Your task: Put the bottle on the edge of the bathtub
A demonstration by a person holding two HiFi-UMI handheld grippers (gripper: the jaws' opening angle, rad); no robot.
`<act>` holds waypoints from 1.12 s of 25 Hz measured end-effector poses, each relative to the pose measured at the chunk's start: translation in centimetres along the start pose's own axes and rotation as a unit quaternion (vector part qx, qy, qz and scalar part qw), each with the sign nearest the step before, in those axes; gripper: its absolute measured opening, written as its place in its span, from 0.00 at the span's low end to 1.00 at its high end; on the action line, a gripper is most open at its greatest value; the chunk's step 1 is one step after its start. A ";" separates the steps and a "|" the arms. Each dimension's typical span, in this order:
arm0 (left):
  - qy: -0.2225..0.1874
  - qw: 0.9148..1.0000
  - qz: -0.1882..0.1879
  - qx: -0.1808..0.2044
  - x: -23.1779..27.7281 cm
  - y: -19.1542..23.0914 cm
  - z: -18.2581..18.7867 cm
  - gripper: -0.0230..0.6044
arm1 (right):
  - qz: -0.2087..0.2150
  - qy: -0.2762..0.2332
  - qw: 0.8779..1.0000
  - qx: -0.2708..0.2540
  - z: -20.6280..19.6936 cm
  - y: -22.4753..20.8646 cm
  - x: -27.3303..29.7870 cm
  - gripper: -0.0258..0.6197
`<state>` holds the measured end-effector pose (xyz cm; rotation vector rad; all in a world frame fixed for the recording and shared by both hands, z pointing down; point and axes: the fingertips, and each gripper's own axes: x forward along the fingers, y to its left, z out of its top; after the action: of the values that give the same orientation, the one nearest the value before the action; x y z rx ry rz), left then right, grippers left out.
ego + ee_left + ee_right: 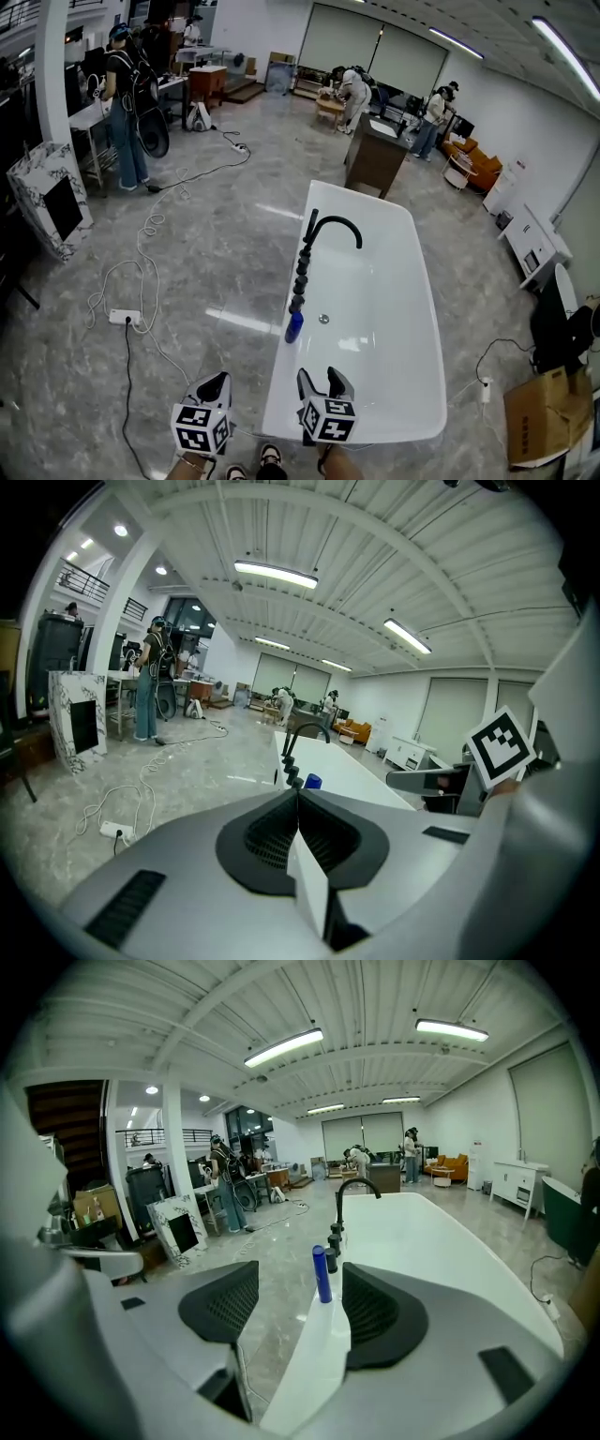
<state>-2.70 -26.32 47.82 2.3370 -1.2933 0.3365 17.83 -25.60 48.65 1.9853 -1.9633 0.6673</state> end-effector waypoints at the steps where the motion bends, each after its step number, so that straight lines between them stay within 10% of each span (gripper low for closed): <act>1: -0.002 1.000 0.000 0.000 -0.5 -0.1 0.3 0.06 | 0.000 0.000 1.000 0.003 0.0 0.2 -0.5 0.49; 28: -0.027 0.998 -0.063 0.005 -5.5 -4.5 3.9 0.06 | -0.028 -0.025 0.999 0.036 0.9 1.9 -10.3 0.35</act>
<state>-1.80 -22.10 40.98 2.4376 -1.1642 0.2416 16.32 -17.26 42.52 2.1095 -1.9306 0.6894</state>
